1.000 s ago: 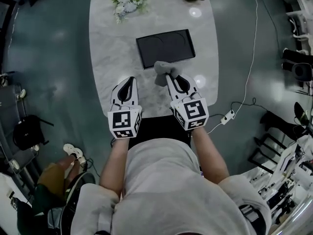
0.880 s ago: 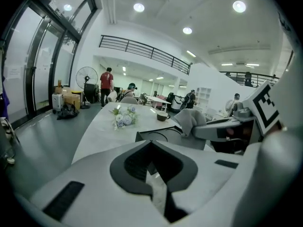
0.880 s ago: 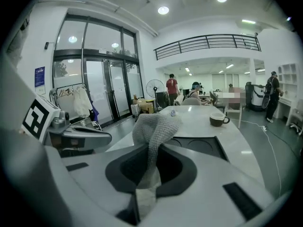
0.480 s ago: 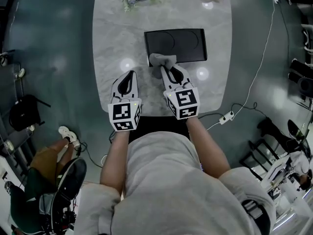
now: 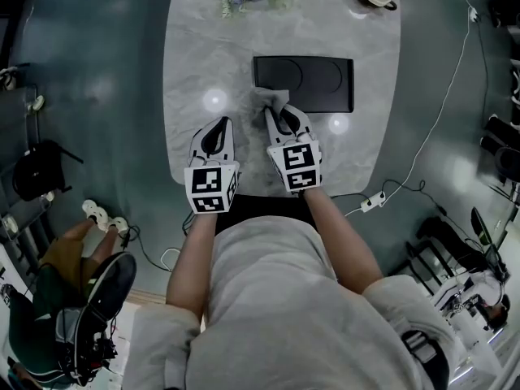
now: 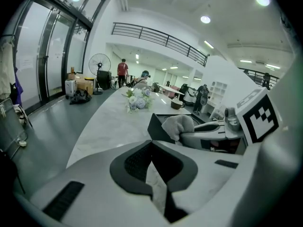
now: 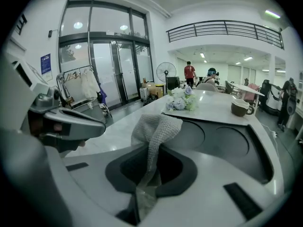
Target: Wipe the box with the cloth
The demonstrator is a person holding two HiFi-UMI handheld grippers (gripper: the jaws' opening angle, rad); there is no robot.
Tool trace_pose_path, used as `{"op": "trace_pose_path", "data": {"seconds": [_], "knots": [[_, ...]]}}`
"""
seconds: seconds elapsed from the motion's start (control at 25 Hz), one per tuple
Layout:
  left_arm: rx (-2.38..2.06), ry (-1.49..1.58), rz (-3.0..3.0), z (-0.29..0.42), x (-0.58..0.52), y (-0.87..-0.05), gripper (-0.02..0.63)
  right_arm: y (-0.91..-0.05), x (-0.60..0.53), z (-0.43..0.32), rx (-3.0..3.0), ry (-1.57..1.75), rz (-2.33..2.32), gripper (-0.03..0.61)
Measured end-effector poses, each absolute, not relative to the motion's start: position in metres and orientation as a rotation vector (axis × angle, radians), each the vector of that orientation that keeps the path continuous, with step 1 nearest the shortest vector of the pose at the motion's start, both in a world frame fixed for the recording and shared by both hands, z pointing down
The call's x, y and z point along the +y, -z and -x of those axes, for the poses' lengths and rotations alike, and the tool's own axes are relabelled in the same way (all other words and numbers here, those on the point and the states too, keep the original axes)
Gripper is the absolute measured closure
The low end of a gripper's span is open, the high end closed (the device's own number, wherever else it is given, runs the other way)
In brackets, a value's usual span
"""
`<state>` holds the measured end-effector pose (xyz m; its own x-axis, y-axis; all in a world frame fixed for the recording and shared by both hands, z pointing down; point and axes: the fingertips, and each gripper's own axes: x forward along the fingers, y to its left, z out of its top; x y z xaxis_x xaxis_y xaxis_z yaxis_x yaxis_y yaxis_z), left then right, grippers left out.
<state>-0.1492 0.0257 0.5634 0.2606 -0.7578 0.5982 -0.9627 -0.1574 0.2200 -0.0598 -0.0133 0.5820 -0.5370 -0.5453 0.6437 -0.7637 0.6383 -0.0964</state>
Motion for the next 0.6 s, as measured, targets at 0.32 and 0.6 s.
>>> {"op": "trace_pose_path", "data": {"seconds": [0.32, 0.6], "knots": [[-1.535, -0.483, -1.985, 0.142, 0.018, -0.567, 0.591, -0.582, -0.010, 0.062, -2.281, -0.422, -0.989, 0.532], [-1.510, -0.501, -2.000, 0.127, 0.015, -0.567, 0.591, -0.581, -0.010, 0.052, -2.265, -0.418, -0.990, 0.532]]}}
